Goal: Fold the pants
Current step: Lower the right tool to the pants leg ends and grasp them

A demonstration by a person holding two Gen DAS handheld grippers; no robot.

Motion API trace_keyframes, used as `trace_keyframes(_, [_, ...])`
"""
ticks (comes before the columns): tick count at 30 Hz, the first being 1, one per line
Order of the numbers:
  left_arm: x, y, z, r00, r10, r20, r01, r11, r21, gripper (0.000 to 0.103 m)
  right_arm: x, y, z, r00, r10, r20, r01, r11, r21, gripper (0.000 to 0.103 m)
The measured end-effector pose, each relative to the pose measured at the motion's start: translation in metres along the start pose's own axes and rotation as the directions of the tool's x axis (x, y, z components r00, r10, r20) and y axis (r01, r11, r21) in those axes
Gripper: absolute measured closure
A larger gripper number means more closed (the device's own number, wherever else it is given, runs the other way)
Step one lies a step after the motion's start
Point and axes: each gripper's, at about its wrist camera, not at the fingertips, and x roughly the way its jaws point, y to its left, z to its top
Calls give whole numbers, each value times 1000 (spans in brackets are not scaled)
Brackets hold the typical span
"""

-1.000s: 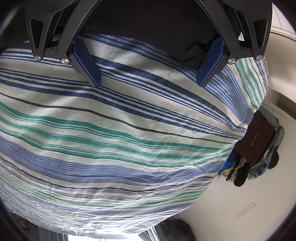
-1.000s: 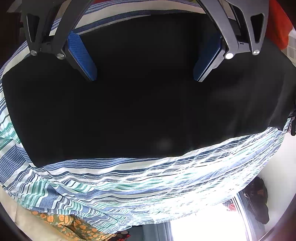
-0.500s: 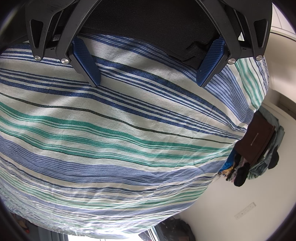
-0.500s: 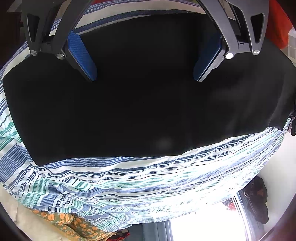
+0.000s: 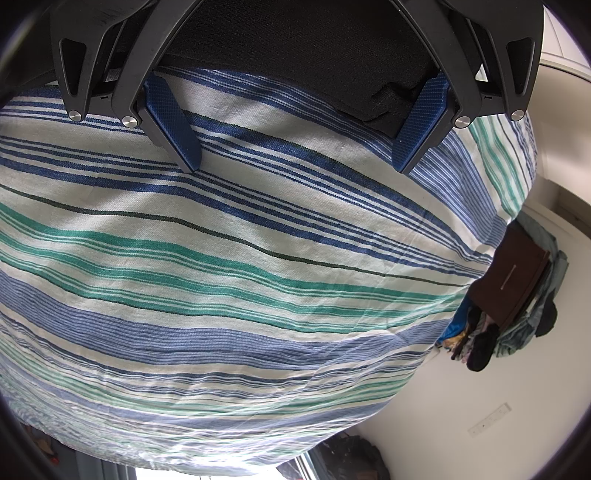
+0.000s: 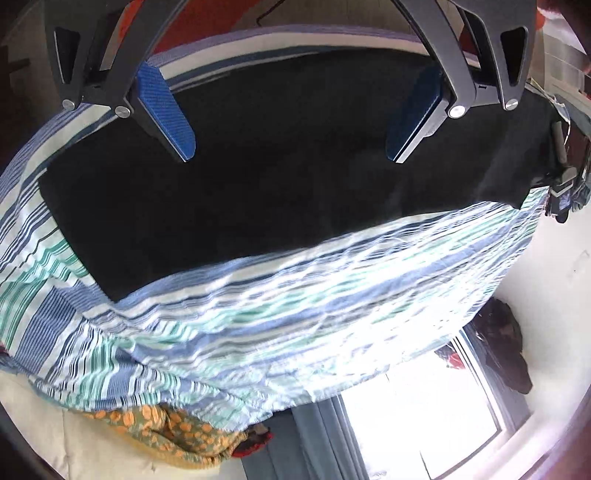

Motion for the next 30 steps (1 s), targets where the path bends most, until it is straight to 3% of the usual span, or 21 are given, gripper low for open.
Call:
trace_keyframes(4, [0, 0, 0, 1000, 0, 0, 0, 1000, 0, 0, -16, 16, -12, 1000, 15, 15, -15, 999, -40, 1])
trace_keyframes(12, [0, 0, 0, 1000, 0, 0, 0, 1000, 0, 0, -34, 26, -34, 999, 38, 1, -38, 999, 33, 1])
trace_keyframes(23, [0, 0, 0, 1000, 0, 1, 0, 1000, -1, 0, -58, 47, -47, 996, 87, 20, -84, 992, -96, 1])
trace_keyframes(27, [0, -1, 0, 1000, 9, 1, -9, 1000, 0, 0, -61, 15, -52, 995, 95, 27, -95, 995, 7, 1])
trace_keyframes(30, [0, -1, 0, 1000, 10, 1, -10, 1000, -1, 0, -69, -39, -49, 993, 89, 78, -102, 977, 189, 1])
